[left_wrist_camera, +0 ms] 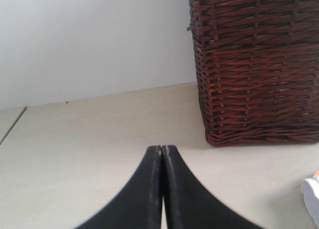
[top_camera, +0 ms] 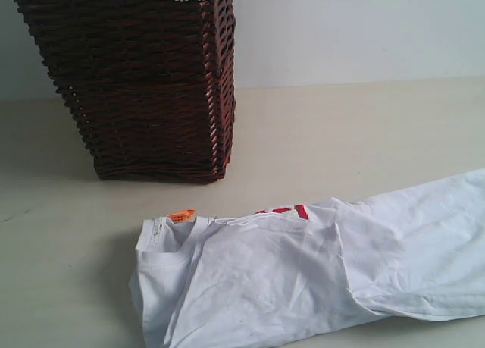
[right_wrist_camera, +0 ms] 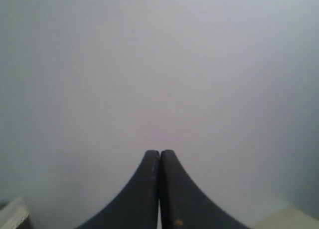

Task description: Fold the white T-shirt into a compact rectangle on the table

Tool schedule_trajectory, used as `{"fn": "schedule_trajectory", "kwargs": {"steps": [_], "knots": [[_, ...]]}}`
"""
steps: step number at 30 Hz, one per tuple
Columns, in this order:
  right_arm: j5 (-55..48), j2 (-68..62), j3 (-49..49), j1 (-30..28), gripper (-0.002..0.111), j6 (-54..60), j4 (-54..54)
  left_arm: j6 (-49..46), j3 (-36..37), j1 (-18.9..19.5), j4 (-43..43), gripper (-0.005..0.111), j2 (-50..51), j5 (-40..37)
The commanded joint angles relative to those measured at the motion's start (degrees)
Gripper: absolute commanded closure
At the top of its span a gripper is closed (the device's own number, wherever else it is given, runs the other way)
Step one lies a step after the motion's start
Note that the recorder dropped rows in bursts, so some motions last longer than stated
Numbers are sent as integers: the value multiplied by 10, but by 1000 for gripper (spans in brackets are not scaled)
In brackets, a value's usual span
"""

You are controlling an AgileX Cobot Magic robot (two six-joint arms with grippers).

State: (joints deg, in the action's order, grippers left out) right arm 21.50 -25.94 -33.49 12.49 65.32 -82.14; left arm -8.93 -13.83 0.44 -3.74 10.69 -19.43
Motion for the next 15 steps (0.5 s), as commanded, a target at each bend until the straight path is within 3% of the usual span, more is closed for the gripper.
{"fn": "schedule_trajectory", "kwargs": {"steps": [1, 5, 9, 15], "knots": [[-164, 94, 118, -27, 108, 20, 57, 1, 3, 2, 0, 107, -2, 4], [-209, 148, 227, -27, 108, 38, 77, 1, 3, 2, 0, 107, -2, 4], [-175, 152, 300, -27, 108, 78, 77, 1, 3, 2, 0, 107, -2, 4], [-198, 152, 319, -27, 108, 60, 56, 1, 3, 2, 0, 107, -2, 4]]}}
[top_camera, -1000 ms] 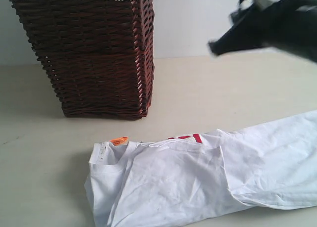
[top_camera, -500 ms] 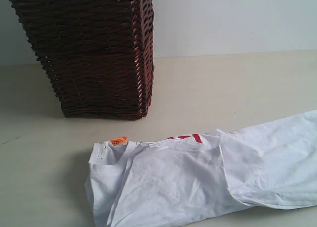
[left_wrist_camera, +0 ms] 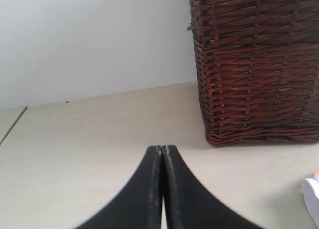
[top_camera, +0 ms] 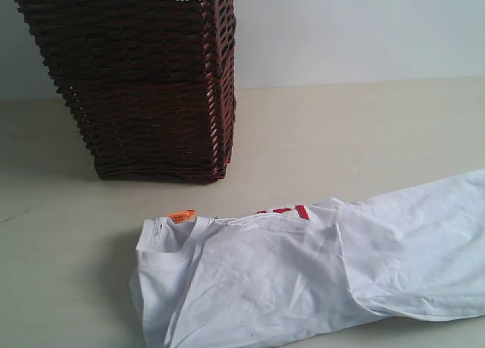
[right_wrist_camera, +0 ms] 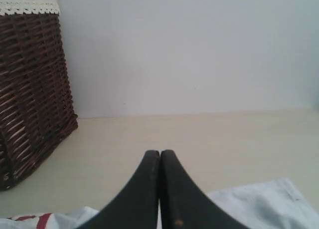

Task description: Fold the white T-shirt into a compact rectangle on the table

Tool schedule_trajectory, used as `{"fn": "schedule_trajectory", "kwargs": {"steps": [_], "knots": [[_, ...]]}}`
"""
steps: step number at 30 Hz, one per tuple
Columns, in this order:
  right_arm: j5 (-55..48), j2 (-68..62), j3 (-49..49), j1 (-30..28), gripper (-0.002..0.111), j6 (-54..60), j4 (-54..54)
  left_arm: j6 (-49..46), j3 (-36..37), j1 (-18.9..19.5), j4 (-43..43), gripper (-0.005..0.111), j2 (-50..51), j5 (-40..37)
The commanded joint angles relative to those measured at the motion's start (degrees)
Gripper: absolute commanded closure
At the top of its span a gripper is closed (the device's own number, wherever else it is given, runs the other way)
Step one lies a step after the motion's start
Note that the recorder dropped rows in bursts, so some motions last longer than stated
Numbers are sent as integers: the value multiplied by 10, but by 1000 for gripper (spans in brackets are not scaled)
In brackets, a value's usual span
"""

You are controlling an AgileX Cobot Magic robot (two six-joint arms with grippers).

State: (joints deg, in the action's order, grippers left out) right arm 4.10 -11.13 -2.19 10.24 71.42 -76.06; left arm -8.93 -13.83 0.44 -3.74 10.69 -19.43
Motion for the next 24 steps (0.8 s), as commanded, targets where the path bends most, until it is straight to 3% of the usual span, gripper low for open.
{"fn": "schedule_trajectory", "kwargs": {"steps": [1, 5, 11, 18, 24], "knots": [[-34, 4, 6, -4, 108, 6, 1, 1, 3, 2, 0, 107, -2, 4], [-41, 4, 17, -4, 108, 43, 41, 1, 3, 2, 0, 107, -2, 4], [-28, 4, 22, -12, 108, -26, 23, 1, 3, 2, 0, 107, -2, 3], [-74, 77, 22, -47, 108, -26, 25, 1, 3, 2, 0, 107, -2, 2], [-17, 103, 22, -43, 108, -60, -57, 1, 3, 2, 0, 107, -2, 2]]}}
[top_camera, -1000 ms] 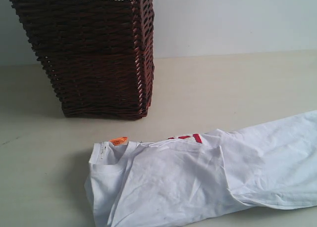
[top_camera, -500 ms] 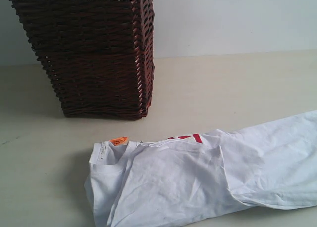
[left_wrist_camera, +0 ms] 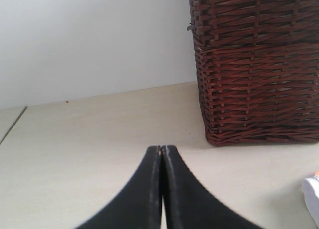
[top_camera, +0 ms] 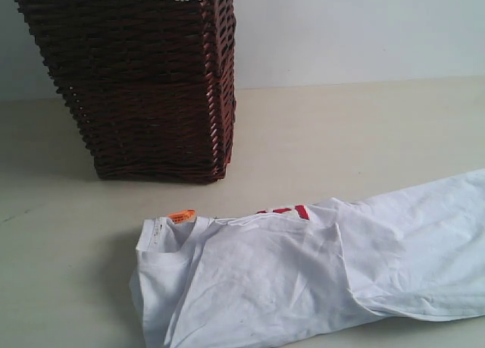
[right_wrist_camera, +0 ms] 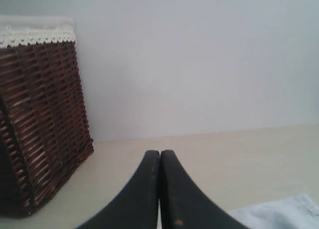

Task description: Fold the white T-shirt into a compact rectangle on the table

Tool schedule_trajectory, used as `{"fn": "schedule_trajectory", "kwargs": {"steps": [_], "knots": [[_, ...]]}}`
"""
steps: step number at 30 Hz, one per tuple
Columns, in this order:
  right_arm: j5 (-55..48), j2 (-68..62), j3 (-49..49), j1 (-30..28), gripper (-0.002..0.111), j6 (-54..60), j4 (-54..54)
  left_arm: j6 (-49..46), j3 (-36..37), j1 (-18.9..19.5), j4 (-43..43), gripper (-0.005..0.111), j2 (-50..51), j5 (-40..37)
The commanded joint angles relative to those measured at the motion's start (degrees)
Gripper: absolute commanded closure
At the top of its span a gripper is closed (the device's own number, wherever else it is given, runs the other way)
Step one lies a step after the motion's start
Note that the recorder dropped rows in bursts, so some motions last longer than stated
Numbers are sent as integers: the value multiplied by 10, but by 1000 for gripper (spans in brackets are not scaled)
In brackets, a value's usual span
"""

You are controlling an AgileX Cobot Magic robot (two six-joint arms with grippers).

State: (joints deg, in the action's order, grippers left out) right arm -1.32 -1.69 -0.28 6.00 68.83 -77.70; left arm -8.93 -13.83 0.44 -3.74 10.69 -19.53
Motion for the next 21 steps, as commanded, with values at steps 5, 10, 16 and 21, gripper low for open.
{"fn": "schedule_trajectory", "kwargs": {"steps": [5, 10, 16, 21], "knots": [[96, 9, -9, 0, 108, -334, 325, 1, 3, 2, 0, 107, -2, 3], [18, 9, 3, 0, 108, -549, 496, 1, 3, 2, 0, 107, -2, 3], [-130, 9, 3, 0, 108, -578, 621, 1, 3, 2, 0, 107, -2, 3], [-128, 9, 3, 0, 108, -621, 731, 1, 3, 2, 0, 107, -2, 3]]}}
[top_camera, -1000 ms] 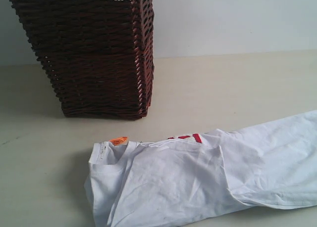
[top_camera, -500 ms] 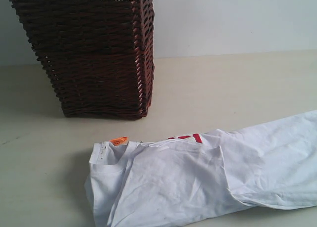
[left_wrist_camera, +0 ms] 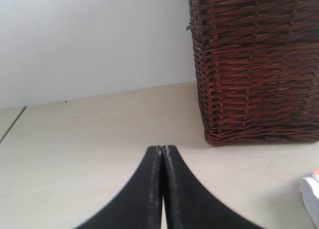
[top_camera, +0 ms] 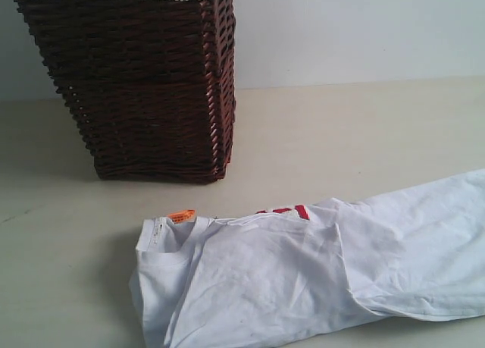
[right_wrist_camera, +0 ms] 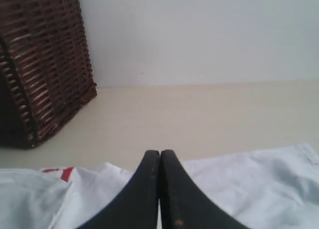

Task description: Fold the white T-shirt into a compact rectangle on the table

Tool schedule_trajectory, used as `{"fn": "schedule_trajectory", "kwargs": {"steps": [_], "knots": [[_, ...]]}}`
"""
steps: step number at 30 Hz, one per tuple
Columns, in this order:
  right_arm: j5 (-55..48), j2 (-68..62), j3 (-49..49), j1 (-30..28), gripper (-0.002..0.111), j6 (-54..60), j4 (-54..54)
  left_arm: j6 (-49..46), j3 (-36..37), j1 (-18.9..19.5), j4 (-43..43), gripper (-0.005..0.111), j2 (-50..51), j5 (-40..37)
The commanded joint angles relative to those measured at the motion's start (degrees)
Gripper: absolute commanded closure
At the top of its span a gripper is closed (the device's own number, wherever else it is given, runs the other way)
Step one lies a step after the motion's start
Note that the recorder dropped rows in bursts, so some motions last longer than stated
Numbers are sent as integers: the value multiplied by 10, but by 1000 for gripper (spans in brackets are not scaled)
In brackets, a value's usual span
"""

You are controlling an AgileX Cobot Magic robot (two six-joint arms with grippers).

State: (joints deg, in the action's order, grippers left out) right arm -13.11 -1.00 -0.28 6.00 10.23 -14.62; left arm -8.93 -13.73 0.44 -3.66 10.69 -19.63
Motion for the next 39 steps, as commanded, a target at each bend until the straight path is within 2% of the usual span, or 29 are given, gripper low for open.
{"fn": "schedule_trajectory", "kwargs": {"steps": [1, 15, 19, 22, 25, 28, 32, 37, 39], "knots": [[-12, 2, 3, 0, 108, -35, 122, 1, 2, 2, -1, 107, -2, 4], [-18, 2, 3, 0, 108, -29, 120, 1, 2, 2, -1, 107, -2, 4], [-18, 2, 3, 0, 108, -29, 120, 1, 2, 3, 71, 107, 5, 4], [-18, 2, 3, 0, 108, -29, 120, 25, -21, 7, 47, 107, 92, 7], [-18, 2, 3, 0, 108, -29, 120, 46, -92, 6, -46, 107, 259, -10], [-18, 2, 3, 0, 108, -29, 120, -46, -182, 6, -176, 107, 406, -115], [-18, 2, 3, 0, 108, -29, 120, -210, -253, 6, -216, 107, 539, -228], [-18, 2, 3, 0, 108, -29, 120, -282, -272, 6, -265, 107, 601, -277], [-18, 2, 3, 0, 108, -29, 120, -356, -272, 6, -304, 107, 610, -274]]}}
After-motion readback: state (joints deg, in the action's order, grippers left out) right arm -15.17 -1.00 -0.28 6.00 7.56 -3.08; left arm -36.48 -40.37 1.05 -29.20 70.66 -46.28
